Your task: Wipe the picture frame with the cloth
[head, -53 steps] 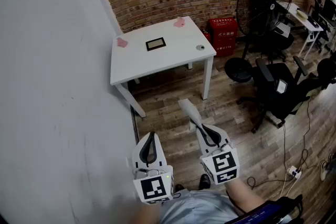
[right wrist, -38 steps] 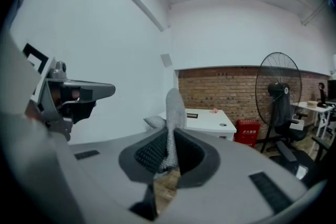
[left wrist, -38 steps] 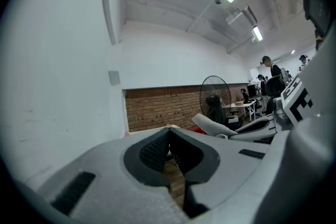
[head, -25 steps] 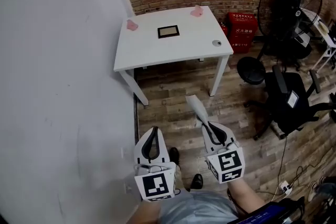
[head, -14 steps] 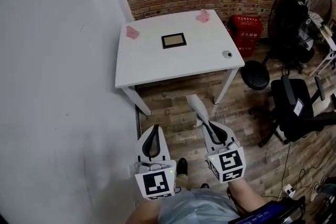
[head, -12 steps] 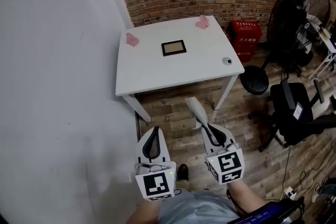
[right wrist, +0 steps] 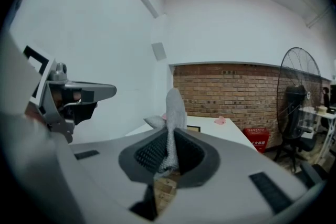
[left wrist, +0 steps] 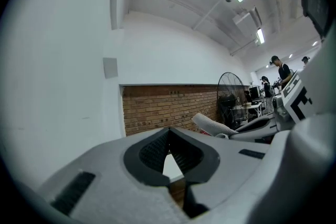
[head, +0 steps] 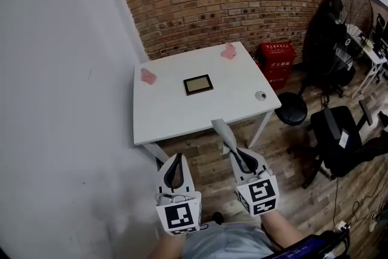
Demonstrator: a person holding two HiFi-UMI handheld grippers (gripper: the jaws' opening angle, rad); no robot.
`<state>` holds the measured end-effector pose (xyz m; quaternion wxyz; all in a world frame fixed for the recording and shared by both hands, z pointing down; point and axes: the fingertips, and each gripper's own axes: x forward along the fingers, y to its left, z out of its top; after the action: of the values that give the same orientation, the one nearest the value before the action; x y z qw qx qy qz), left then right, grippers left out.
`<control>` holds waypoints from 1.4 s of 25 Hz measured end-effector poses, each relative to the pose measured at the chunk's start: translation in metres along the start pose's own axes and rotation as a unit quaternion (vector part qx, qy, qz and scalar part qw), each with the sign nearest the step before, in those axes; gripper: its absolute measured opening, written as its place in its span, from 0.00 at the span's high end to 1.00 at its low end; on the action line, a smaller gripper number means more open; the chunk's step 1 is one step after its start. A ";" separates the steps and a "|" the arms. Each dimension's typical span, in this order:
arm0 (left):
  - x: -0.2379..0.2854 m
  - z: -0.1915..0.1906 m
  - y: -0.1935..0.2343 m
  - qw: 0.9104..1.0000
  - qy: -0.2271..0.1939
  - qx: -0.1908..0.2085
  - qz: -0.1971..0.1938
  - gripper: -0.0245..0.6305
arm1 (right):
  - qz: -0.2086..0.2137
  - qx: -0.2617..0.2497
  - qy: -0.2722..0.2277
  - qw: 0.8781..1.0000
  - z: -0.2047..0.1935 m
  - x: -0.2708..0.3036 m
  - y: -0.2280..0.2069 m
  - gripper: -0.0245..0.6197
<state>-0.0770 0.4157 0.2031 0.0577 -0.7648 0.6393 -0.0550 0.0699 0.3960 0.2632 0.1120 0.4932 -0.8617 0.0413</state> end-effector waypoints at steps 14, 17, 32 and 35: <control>0.097 -0.059 -0.012 0.997 0.069 -0.002 -0.018 0.95 | -0.016 0.046 0.034 0.998 -0.034 0.076 -0.071 0.90; 0.136 -0.071 -0.007 0.996 0.085 -0.001 -0.010 0.95 | -0.012 0.054 0.042 0.998 -0.036 0.112 -0.096 0.90; 0.300 -0.050 0.012 0.995 0.088 0.028 0.048 0.95 | 0.055 0.053 0.018 0.997 0.018 0.265 -0.191 0.90; 0.312 -0.039 0.021 0.994 0.082 0.031 0.062 0.95 | 0.065 0.046 0.006 0.997 0.036 0.281 -0.197 0.90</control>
<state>-0.0484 0.1046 0.2415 0.0319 -0.7142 0.6864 -0.1332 0.0962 0.0526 0.2865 0.0916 0.4407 -0.8883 0.0913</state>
